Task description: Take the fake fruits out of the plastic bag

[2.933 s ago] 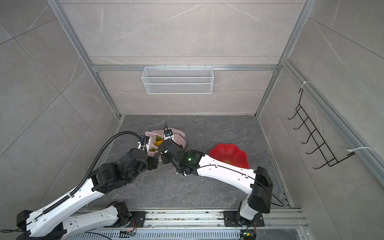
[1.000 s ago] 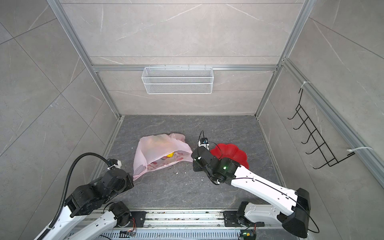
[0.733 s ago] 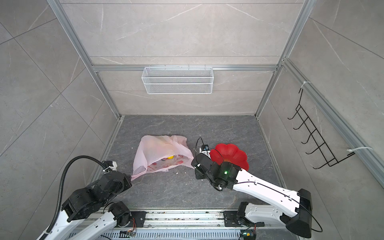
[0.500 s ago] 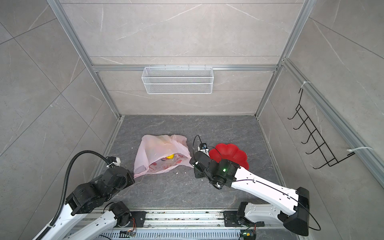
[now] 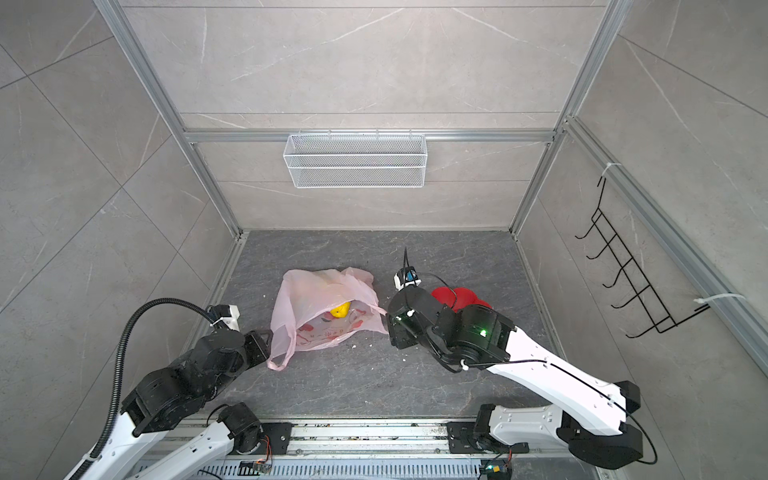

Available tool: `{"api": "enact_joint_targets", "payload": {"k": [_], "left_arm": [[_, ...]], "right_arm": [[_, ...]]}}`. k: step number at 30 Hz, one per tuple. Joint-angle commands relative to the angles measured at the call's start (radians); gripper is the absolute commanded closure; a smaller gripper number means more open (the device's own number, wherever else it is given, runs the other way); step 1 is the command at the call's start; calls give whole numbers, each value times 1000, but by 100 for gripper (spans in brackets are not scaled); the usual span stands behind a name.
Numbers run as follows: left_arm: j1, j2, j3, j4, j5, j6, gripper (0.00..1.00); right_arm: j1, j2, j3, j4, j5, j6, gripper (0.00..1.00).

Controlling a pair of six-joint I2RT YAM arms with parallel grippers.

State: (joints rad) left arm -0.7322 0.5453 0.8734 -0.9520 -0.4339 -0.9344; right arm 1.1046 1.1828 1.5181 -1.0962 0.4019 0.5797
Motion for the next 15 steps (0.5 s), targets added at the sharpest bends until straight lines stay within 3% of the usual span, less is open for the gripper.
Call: {"api": "enact_joint_targets", "payload": {"k": [1,4,8,11,15], "left_arm": [[2,-12,27,71,10,30,63],[2,-15,36,73,10,43,62],[3,-7,74,51,3,100,44],[3,28,128,-11,8,151,30],[2,85,189,-96,45,211,23]], "right_arm": [[38,40,80,-1,23,-84,45],[68,127,134,106,-50,-141,55],[96,260,207,204,-128,-167,63],[99,340,195,309,-215,-146,67],[98,407,126,428,-246,-63,70]]}}
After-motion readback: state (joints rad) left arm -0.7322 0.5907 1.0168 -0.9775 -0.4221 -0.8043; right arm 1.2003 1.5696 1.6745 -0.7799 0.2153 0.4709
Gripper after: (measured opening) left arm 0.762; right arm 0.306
